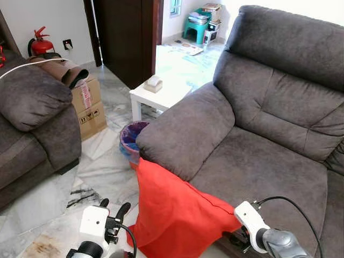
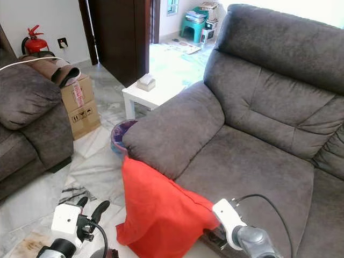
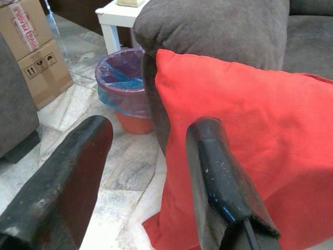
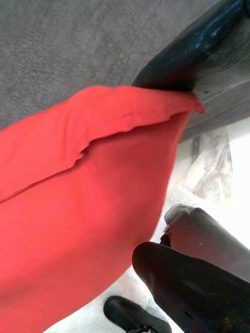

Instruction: Move the pillow to the sofa from floor

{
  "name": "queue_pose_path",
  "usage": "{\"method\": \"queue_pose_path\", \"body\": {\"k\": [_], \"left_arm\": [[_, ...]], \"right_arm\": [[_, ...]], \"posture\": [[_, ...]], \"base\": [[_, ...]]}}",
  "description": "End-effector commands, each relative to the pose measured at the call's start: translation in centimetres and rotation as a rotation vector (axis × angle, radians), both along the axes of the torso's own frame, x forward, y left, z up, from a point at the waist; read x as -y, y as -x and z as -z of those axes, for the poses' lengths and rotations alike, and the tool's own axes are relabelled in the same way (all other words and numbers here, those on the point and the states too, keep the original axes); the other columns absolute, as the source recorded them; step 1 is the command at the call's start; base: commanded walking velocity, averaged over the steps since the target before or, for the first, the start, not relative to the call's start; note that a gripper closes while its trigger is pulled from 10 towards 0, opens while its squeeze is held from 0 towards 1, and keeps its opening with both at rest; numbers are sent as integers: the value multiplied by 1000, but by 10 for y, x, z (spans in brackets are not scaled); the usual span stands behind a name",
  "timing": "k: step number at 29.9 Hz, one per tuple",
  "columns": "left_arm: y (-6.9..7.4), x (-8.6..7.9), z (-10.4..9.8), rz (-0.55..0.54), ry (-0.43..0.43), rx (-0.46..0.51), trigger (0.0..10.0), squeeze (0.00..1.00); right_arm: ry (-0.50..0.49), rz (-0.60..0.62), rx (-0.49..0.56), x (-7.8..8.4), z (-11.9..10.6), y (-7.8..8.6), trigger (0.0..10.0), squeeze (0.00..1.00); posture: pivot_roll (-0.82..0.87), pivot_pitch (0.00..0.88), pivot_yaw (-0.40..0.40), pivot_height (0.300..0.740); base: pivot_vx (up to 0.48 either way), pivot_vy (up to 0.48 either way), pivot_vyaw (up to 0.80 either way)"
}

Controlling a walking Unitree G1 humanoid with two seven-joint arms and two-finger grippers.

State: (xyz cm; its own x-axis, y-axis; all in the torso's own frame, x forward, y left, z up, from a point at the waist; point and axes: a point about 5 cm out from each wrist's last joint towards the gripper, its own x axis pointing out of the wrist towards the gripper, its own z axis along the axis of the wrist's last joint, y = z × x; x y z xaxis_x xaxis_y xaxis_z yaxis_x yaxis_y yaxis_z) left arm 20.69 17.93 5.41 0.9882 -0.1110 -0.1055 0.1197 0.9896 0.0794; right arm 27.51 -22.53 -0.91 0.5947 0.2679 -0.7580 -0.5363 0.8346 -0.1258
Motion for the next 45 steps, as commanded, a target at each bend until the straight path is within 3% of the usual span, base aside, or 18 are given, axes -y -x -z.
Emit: {"method": "queue_pose_path", "body": {"k": [1,9,17,28,32,36,37,38,39,45], "left_arm": [[4,0,1,5,5,-17,10000,0],[9,1,0,0,3,-25,10000,0],[12,0,-4,-9,2,-22,10000,0],[15,-6,-19,-4,-18,2,10000,0],[17,-7,-23,1,-24,2,10000,0],[18,-8,-23,2,-27,-3,10000,0],[18,-9,-23,4,-31,-8,10000,0],[19,-9,-23,4,-31,-10,10000,0],[19,-9,-24,4,-33,-12,10000,0],[18,-9,-24,10,-36,-14,10000,0]], "right_arm": [[-47,36,16,-1,2,2,10000,0],[-121,142,74,-7,-1,-3,10000,0],[-144,152,81,-19,5,-1,10000,0],[-303,292,123,-45,8,-3,10000,0],[-368,352,154,-49,5,-6,10000,0],[-371,370,160,-49,5,-6,10000,0],[-408,409,169,-48,5,-7,8000,0],[-428,435,179,-47,4,-8,0,0],[-473,476,194,-46,2,-8,0,0],[-513,512,206,-45,2,-8,0,0]], "posture": [[147,124,-74,638],[159,131,-79,638],[169,152,-76,638],[228,188,-56,638],[234,195,-46,638],[228,198,-44,638],[225,199,-40,638],[224,200,-39,638],[226,202,-37,638],[222,200,-37,638]], "base": [[0,0,0],[0,0,0],[0,0,0],[0,0,0],[0,0,0],[0,0,0],[0,0,0],[0,0,0],[0,0,0],[0,0,0]]}}
